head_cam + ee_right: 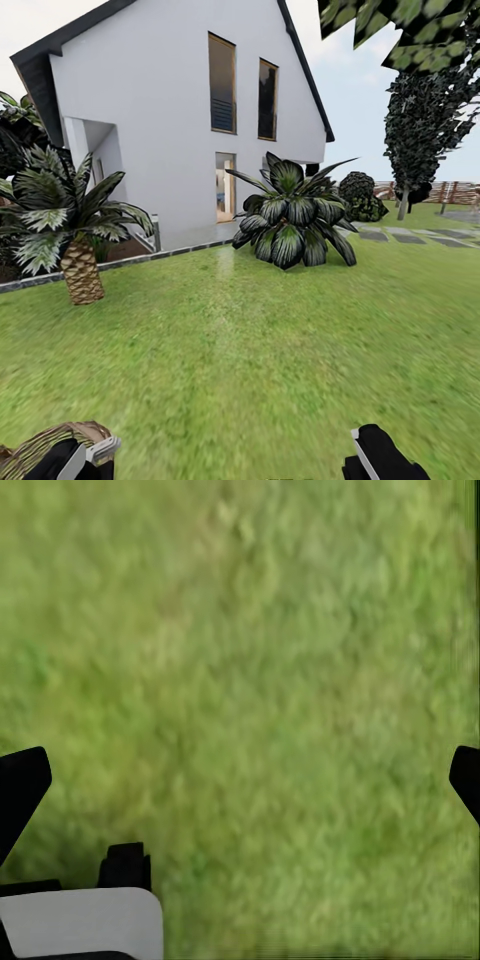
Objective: Take the three Easter eggs out of the wicker basket on the lawn in the garden, then place them on the lawn next to a single tree (choose any tree) so that all three eggs are next to the same tree and none are left in the basket.
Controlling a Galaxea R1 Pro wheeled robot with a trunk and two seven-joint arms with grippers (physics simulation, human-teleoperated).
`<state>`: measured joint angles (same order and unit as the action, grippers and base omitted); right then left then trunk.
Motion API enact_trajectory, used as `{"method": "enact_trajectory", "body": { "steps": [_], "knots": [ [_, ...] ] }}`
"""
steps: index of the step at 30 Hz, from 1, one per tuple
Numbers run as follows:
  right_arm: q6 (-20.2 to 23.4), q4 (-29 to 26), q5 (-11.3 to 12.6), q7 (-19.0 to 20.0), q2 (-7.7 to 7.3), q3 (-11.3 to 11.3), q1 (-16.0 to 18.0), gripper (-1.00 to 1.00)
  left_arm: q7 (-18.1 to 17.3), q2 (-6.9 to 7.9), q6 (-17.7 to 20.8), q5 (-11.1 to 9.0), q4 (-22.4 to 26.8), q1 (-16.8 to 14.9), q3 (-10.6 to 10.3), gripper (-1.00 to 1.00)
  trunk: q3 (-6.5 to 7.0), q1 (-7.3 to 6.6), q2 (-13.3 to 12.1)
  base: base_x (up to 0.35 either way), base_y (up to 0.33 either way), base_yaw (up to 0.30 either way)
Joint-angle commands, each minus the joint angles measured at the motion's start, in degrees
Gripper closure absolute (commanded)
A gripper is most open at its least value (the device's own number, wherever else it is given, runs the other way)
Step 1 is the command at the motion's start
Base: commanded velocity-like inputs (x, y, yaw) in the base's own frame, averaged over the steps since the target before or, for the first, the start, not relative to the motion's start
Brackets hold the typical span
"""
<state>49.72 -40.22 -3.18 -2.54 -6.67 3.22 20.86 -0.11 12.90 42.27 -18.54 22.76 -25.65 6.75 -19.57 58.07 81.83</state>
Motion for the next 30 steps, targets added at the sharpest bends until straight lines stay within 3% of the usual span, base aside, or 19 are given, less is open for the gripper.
{"method": "enact_trajectory", "body": {
  "steps": [1,30],
  "knots": [
    [0.29,-0.03,-0.24,-0.01,-0.04,0.29,0.05,-1.0,0.02,-0.02,0.35,0.34,0.1,-0.01,0.28,1.0,-0.07,0.0,0.04,0.0,0.0,-0.3],
    [0.29,-0.03,-0.24,-0.01,-0.01,0.29,0.05,-1.0,-0.02,-0.23,0.35,0.34,0.11,-0.01,0.28,1.0,-0.07,0.0,0.04,0.0,0.0,-0.3]
  ]
}}
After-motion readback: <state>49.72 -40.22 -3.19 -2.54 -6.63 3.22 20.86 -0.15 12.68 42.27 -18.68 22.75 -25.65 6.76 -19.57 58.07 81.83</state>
